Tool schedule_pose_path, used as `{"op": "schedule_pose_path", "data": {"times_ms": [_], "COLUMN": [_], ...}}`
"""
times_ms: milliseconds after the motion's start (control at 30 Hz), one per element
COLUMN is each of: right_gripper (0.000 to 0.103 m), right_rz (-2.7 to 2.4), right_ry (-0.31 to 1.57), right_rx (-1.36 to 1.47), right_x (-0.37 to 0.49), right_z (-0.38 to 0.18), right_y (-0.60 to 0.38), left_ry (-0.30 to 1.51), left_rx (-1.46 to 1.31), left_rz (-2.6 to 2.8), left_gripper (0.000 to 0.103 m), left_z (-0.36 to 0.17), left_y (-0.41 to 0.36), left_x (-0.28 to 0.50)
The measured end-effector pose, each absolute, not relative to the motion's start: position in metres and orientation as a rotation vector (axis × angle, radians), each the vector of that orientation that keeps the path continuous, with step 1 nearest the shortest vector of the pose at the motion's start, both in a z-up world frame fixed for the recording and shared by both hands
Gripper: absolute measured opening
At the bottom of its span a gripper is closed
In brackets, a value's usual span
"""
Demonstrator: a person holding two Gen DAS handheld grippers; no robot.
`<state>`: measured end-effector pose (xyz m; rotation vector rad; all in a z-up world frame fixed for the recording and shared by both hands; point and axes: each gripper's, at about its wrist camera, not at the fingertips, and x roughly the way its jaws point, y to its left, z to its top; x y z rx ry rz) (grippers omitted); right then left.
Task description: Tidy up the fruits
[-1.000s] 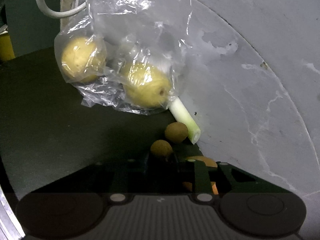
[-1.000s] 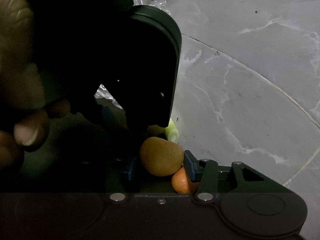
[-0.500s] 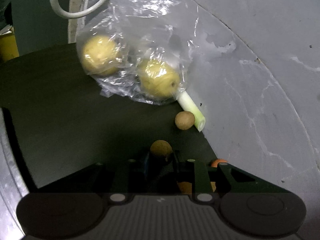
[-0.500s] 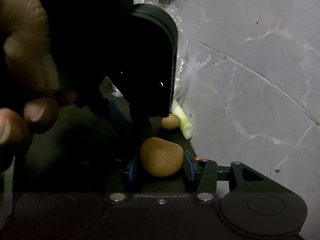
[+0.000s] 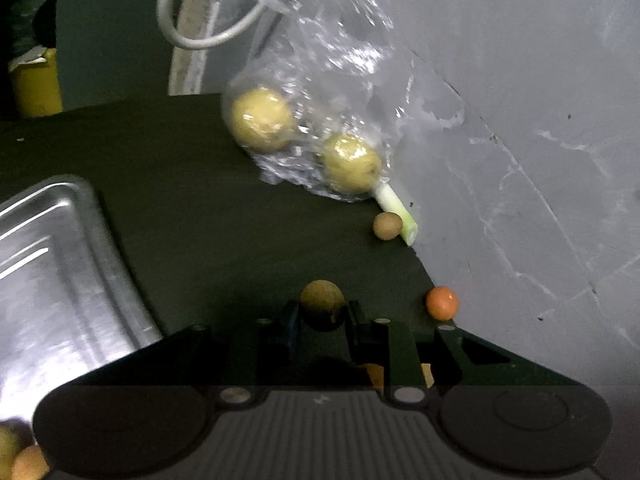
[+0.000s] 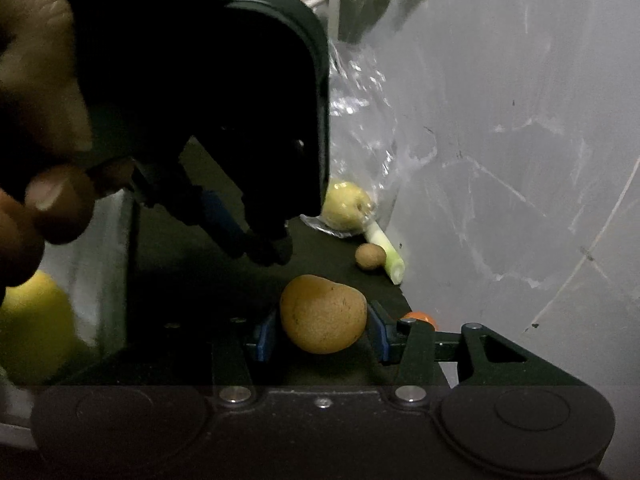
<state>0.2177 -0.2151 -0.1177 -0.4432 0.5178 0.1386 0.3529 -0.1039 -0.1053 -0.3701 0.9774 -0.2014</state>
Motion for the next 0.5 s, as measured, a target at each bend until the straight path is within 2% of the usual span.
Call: {"op": "schedule_pose_path", "data": {"times_ms": [500], "right_gripper": [0.048], "right_rz": [0.23], "right_ry": [0.478], "right_rx": [-0.447], "right_x": [0.168], "right_z": [-0.104], "right_y": [-0.158], "left_ry": [0.955], "left_rx": [-0.395], "left_rz": [-0.06], "left_gripper": [0.026], "left_z": [-0.097], "left_y": [-0.029], "left_x": [0.281]}}
